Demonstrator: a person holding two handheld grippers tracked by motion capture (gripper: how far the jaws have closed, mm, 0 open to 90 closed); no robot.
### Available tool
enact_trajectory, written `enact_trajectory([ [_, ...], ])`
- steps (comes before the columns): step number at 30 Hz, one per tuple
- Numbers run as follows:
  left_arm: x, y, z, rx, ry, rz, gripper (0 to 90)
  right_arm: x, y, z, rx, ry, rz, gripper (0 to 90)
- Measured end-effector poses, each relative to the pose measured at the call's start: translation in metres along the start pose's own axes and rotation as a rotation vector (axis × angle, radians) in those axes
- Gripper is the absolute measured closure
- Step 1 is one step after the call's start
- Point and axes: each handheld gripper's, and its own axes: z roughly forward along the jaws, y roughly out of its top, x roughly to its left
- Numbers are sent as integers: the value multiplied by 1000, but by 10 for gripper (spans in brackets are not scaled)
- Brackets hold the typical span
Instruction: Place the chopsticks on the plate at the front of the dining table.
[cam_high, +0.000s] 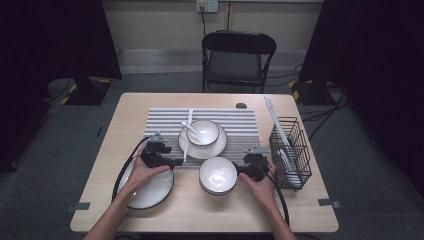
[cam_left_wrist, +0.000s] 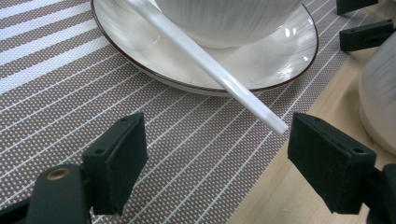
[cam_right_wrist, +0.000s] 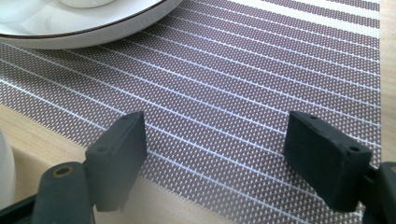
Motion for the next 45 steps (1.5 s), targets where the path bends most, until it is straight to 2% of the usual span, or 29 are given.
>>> enact_trajectory([
  [3, -1, 0, 2, -1, 2, -2, 186, 0, 0, 0, 0, 0, 0, 204],
  [4, -1, 1, 2, 5, 3, 11, 189, 0, 0, 0, 0, 0, 0, 204],
  [6, 0, 1, 4, 0, 1, -3, 189, 0, 0, 0, 0, 0, 0, 204],
  [10, 0, 1, 5, 10, 0, 7, 191, 0, 0, 0, 0, 0, -1, 204],
  [15, 0, 0, 6, 1, -1, -7, 193, 0, 0, 0, 0, 0, 0, 204],
  [19, 0, 2, 2, -1, 2, 11, 194, 0, 0, 0, 0, 0, 0, 204],
  [22, 3, 1, -1, -12, 5, -15, 199, 0, 0, 0, 0, 0, 0, 204],
  [28, 7, -1, 0, 1, 33, -23, 216, 0, 0, 0, 0, 0, 0, 204],
  [32, 4, 0, 5, 24, 36, 7, 217, 0, 0, 0, 0, 0, 0, 204],
  [36, 1, 1, 3, 16, 36, 21, 218, 0, 0, 0, 0, 0, -1, 204],
  [40, 4, 0, 1, 16, 39, 7, 216, 0, 0, 0, 0, 0, 0, 204],
  [45, 5, 1, -6, -21, 38, -7, 210, 0, 0, 0, 0, 0, 0, 204],
])
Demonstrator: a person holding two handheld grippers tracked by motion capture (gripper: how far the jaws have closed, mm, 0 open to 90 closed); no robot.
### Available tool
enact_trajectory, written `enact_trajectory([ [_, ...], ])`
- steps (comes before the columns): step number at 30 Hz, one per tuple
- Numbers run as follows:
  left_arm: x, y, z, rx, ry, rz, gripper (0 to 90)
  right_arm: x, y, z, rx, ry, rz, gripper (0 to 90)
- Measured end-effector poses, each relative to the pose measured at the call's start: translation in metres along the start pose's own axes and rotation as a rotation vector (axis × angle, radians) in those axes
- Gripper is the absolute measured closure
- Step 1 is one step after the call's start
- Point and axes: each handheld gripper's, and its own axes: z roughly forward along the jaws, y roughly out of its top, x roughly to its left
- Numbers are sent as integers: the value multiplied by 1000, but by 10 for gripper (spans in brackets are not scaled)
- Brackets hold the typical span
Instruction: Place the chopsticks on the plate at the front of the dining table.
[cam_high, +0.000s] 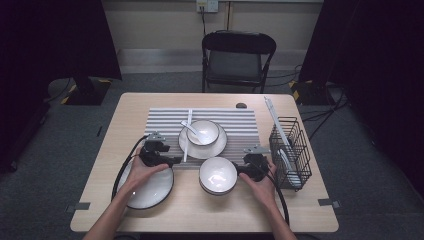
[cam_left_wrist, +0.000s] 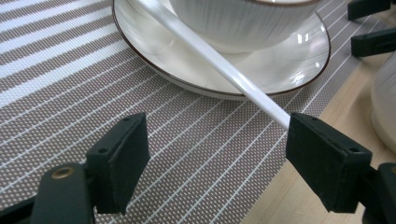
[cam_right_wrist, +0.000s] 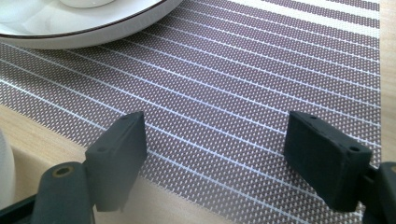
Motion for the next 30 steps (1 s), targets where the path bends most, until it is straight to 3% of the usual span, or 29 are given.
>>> enact_trajectory([
  [4, 0, 1, -6, -10, 3, 16, 198, 0, 0, 0, 0, 0, 0, 204],
  [8, 5, 1, -14, -45, 8, -10, 190, 0, 0, 0, 0, 0, 0, 204],
  [18, 12, 0, -37, -96, 31, -5, 186, 0, 0, 0, 0, 0, 0, 203],
  [30, 24, -2, -57, -115, 50, -23, 172, 0, 0, 0, 0, 0, 0, 204],
])
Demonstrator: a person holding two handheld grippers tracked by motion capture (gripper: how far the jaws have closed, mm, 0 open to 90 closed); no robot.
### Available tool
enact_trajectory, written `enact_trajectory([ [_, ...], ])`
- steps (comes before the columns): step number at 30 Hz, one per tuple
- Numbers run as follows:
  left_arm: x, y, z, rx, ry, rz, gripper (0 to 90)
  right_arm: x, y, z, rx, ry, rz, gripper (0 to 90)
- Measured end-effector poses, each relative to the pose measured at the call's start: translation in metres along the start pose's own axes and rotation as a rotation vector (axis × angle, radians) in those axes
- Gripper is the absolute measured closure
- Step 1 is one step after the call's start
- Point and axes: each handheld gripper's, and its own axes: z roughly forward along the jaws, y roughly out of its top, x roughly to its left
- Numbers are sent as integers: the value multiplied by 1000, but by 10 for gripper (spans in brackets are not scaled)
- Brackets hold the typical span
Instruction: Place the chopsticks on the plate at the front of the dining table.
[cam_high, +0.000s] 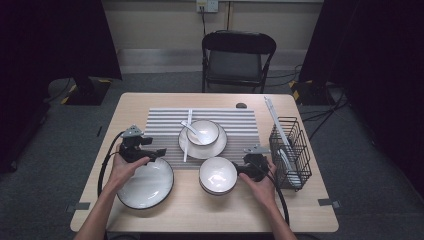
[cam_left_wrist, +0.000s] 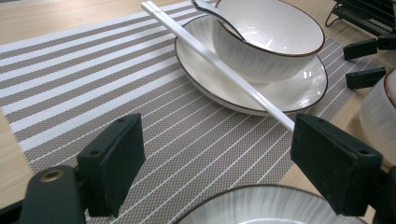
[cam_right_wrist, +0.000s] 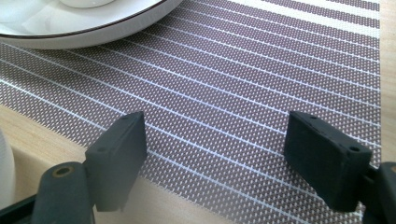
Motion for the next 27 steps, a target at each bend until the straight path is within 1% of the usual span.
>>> enact_trajectory([
  [4, 6, -1, -9, -3, 15, 4, 173, 0, 0, 0, 0, 0, 0, 204],
  [6, 9, -1, -14, -18, 16, -17, 176, 0, 0, 0, 0, 0, 0, 204],
  [7, 11, -1, -16, -16, 27, -15, 180, 0, 0, 0, 0, 0, 0, 204],
  [9, 16, -2, -18, -21, 34, -29, 181, 0, 0, 0, 0, 0, 0, 204],
  [13, 22, -6, -22, -12, 54, -40, 184, 0, 0, 0, 0, 0, 0, 204],
  [16, 25, -8, -24, 0, 67, -40, 190, 0, 0, 0, 0, 0, 0, 204],
  [17, 27, -8, -25, 3, 75, -33, 191, 0, 0, 0, 0, 0, 0, 204],
  [19, 29, -10, -27, 5, 92, -36, 192, 0, 0, 0, 0, 0, 0, 204],
  [22, 35, -15, -30, 5, 105, -60, 193, 0, 0, 0, 0, 0, 0, 204],
  [27, 50, -23, -40, -7, 139, -107, 193, 0, 0, 0, 0, 0, 0, 204],
])
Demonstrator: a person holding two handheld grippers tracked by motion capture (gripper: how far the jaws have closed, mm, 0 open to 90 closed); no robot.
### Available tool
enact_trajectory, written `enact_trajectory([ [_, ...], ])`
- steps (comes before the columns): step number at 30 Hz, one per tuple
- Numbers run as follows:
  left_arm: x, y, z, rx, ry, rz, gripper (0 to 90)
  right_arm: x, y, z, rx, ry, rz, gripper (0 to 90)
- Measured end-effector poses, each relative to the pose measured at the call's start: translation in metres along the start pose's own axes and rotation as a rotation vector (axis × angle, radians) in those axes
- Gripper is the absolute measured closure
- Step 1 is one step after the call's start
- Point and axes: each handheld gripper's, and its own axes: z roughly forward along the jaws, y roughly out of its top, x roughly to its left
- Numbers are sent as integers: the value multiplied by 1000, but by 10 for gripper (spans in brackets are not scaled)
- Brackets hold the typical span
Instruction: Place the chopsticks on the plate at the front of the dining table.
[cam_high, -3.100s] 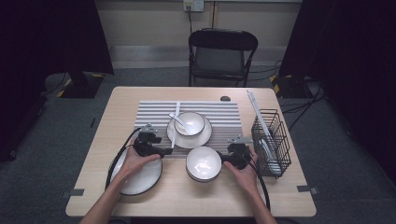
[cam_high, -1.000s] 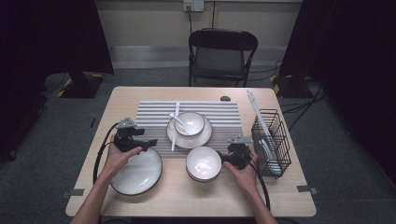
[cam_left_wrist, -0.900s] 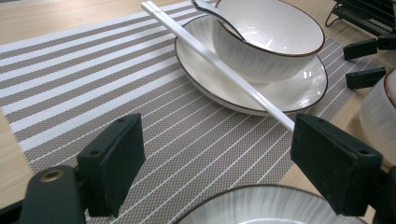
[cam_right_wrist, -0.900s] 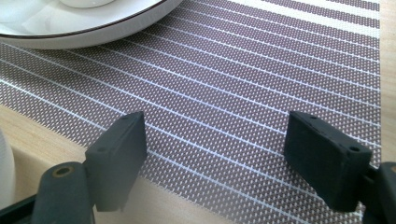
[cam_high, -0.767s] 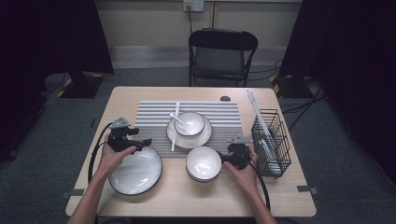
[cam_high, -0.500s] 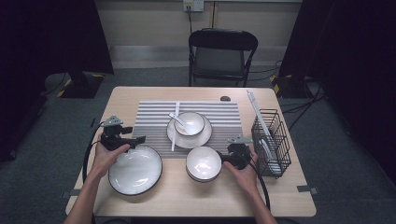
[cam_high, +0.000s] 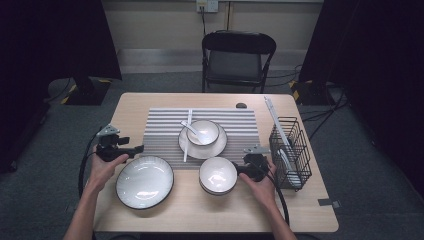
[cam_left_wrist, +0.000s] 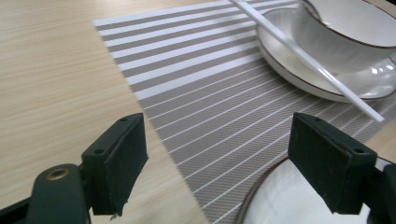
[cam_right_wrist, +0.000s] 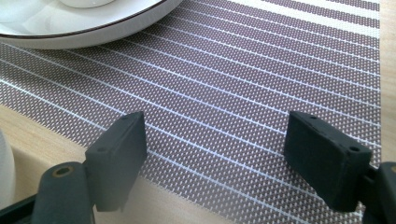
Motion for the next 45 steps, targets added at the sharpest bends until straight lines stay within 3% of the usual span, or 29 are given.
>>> enact_trajectory([
  [8, 20, -12, -6, -7, 51, -52, 197, 0, 0, 0, 0, 0, 0, 204],
  [17, 36, -26, -3, 30, 113, -75, 205, 0, 0, 0, 0, 0, 0, 204],
  [21, 41, -31, 0, 57, 118, -84, 205, 0, 0, 0, 0, -1, 1, 204],
  [27, 42, -38, 7, 105, 161, -49, 214, 0, 0, 0, 0, 0, 0, 204],
  [32, 40, -37, 9, 92, 138, -40, 214, 0, 0, 0, 0, 0, 0, 204],
  [34, 39, -38, 11, 99, 170, -24, 216, 0, 0, 0, 0, 0, 0, 204],
  [38, 40, -40, 13, 125, 191, -28, 217, 0, 0, 0, 0, 0, 0, 203],
  [39, 39, -39, 14, 137, 216, -29, 214, 0, 0, 0, 0, 0, 0, 204],
  [41, 32, -37, 15, 127, 257, 30, 233, 0, 0, 0, -1, 1, -2, 204],
  [43, 32, -39, 20, 154, 245, 17, 225, 0, 0, 0, 0, 0, -1, 204],
  [45, 32, -41, 23, 146, 230, 14, 194, 0, 0, 0, 0, 0, 0, 204],
])
